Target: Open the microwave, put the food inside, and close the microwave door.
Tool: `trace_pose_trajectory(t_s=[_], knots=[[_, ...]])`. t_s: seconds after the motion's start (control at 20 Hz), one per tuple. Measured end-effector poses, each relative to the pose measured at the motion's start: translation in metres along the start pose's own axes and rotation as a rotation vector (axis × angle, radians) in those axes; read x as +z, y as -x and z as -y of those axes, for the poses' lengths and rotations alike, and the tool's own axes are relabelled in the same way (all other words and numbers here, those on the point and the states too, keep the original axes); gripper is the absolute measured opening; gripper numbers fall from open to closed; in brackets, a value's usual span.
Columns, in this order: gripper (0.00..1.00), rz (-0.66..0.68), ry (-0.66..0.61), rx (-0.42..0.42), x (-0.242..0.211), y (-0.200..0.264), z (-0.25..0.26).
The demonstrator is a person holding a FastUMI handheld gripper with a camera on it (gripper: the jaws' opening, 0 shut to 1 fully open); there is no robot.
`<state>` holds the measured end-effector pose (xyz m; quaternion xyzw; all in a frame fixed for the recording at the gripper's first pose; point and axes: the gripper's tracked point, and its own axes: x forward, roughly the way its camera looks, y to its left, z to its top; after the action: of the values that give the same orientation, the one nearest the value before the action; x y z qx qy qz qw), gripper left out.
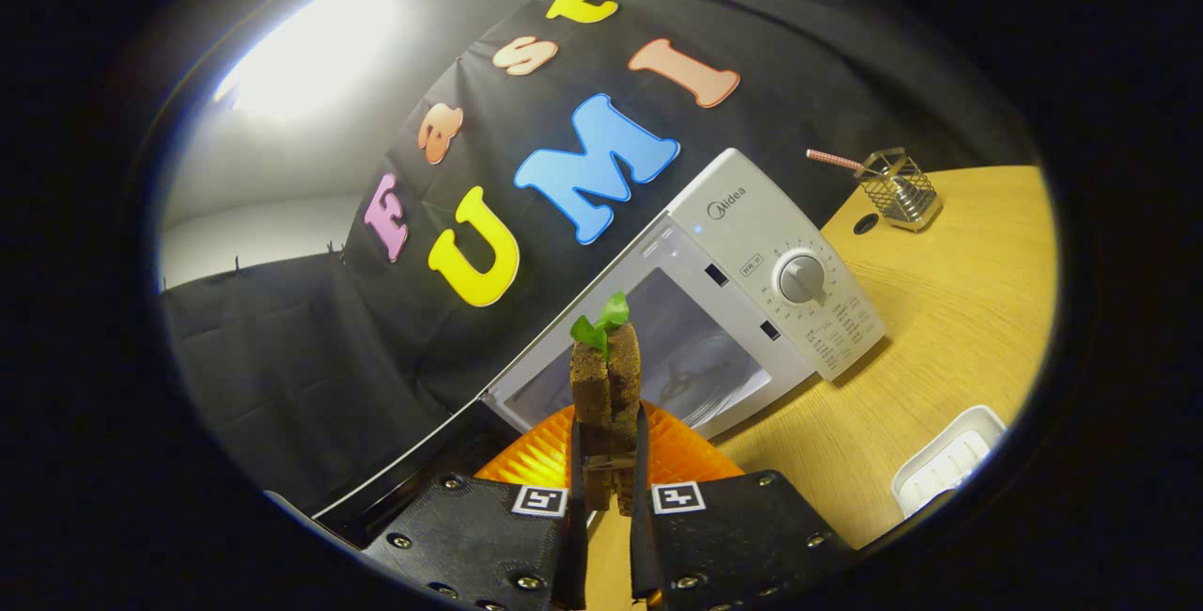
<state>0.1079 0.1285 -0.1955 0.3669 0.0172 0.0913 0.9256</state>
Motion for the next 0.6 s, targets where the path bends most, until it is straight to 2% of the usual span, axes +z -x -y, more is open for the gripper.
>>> trace_pose_trajectory(t_s=[0.1,0.35,0.6], knots=[[0.18,0.027,-0.023,-0.04,-0.002,-0.016,0.008],[0.18,0.056,-0.167,-0.078,-0.006,-0.055,0.017],[0.18,0.094,-0.238,-0.138,-0.01,-0.088,0.022]])
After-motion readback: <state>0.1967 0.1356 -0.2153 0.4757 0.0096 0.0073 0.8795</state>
